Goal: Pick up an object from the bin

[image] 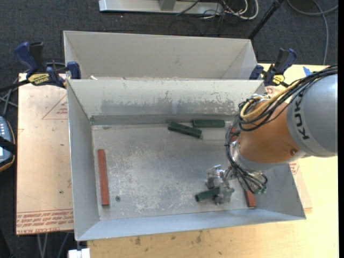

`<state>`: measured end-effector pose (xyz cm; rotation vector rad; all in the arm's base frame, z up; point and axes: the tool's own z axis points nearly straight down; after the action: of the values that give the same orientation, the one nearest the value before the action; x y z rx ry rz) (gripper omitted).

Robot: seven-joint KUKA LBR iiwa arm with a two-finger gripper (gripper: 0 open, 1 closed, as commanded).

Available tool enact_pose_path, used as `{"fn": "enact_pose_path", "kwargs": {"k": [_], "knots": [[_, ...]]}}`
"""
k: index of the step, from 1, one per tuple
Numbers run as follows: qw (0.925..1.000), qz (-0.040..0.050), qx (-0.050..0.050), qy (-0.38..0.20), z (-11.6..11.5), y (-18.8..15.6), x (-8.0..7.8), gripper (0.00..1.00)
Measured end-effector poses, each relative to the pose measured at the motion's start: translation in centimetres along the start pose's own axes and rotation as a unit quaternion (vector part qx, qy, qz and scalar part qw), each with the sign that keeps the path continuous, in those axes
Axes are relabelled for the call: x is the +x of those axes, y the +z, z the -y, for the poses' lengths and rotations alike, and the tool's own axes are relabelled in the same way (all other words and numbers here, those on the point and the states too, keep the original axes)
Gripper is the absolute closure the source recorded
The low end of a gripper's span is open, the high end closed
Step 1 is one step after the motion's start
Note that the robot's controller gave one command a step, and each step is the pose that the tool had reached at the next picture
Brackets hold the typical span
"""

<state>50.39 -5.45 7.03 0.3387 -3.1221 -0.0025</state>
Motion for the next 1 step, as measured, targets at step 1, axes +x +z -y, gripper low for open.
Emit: {"fn": "enact_pose_path", "kwargs": {"k": [1], "knots": [[1.0, 0.0, 0.0, 0.0, 0.0, 0.0, 0.0, 1.0]]}}
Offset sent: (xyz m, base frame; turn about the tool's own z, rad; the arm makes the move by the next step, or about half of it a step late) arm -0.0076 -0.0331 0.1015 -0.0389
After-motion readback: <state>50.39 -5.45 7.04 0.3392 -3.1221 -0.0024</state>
